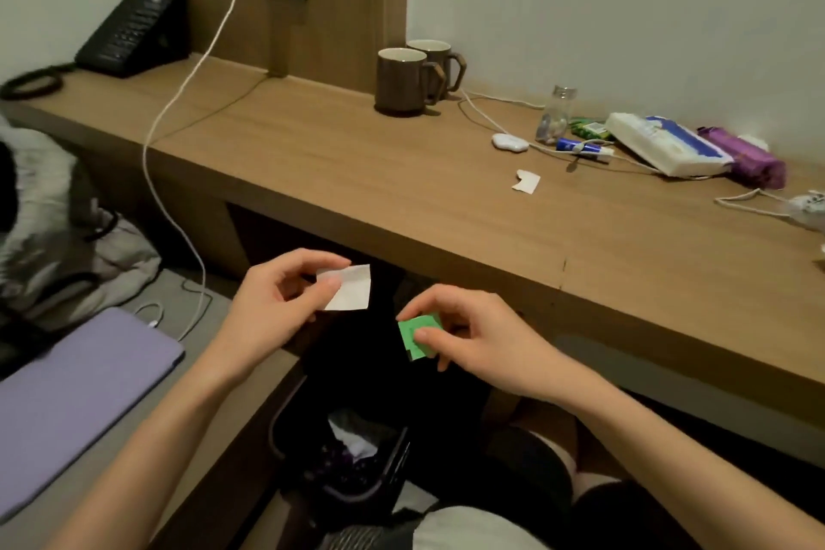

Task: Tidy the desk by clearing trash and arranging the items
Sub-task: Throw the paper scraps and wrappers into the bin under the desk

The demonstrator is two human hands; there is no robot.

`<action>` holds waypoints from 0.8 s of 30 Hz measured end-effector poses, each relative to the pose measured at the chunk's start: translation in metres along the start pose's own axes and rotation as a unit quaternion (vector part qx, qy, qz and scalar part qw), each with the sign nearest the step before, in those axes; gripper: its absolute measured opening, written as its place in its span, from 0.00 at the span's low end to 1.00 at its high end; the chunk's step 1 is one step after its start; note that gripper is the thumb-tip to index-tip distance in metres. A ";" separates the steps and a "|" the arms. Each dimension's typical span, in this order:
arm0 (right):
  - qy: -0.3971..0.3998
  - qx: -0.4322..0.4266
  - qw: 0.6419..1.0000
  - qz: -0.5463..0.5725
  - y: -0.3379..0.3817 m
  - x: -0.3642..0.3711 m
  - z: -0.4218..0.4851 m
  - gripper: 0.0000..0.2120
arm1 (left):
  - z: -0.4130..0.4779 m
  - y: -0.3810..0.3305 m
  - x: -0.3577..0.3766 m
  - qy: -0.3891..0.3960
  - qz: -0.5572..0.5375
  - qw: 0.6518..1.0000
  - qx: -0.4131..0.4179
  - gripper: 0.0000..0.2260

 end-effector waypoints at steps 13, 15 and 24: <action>0.018 0.296 0.955 0.023 -0.193 0.144 0.071 0.15 | -0.025 0.249 0.035 0.151 0.151 0.931 -0.297 0.10; 0.023 0.314 0.949 0.019 -0.204 0.155 0.078 0.18 | -0.027 0.266 0.041 0.134 0.151 0.923 -0.327 0.12; 0.060 0.247 0.967 -0.022 -0.180 0.135 0.079 0.20 | -0.015 0.244 0.050 0.177 0.192 0.920 -0.293 0.22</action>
Point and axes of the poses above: each hand's wrist, its own z-axis towards the middle knuckle, its own x-axis out of the palm, y = z × x, the point moved 2 cm from there along z, towards the middle knuckle, and after that the axes turned 1 degree about -y, right-handed, at the moved point
